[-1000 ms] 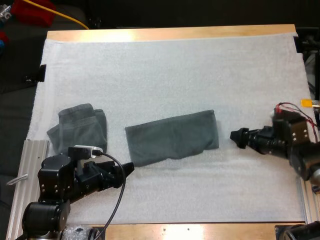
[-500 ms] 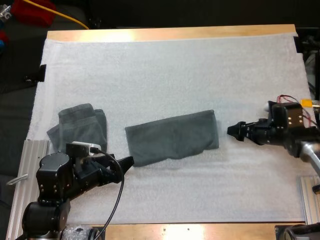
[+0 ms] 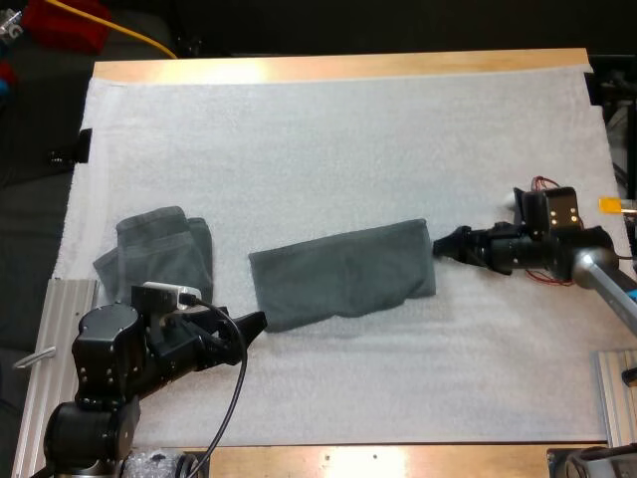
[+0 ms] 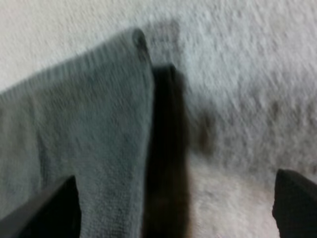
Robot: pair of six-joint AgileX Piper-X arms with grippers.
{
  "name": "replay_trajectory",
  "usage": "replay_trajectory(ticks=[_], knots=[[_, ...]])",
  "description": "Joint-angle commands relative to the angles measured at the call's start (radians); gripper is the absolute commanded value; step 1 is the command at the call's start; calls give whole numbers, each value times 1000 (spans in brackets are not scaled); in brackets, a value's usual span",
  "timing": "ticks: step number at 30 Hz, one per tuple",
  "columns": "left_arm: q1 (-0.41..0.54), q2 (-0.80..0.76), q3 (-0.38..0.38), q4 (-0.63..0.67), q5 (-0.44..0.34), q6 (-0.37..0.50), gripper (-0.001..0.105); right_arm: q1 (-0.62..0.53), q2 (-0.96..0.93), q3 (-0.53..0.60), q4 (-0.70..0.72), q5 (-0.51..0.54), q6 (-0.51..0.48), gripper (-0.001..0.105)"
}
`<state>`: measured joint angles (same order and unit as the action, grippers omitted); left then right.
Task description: Pick towel from pile, fold and stack
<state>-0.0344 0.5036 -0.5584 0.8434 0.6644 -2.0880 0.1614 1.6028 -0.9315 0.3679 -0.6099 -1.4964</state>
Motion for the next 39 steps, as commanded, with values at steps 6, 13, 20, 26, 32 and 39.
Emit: replay_trajectory(ticks=[6, 13, 20, 26, 32, 39], knots=[[-5, -6, -5, -8, 3, -5, 70, 31, 74, -32, 2, -59, 29, 77], [-5, -6, -5, -8, 3, -5, 70, 66, 124, -32, -20, -77, 81, 77], [-5, -6, -5, -10, 3, -5, 70, 129, 130, -32, -27, -72, 96, 77], [-5, -6, -5, -10, 3, -5, 70, 172, 130, -32, -27, -48, 132, 77], [-5, -6, -5, -9, 6, -5, 70, 182, 130, -32, -27, -48, 169, 72], [-5, -6, -5, -5, 74, -5, 70, 182, 130, -32, -27, -35, 221, 25]])
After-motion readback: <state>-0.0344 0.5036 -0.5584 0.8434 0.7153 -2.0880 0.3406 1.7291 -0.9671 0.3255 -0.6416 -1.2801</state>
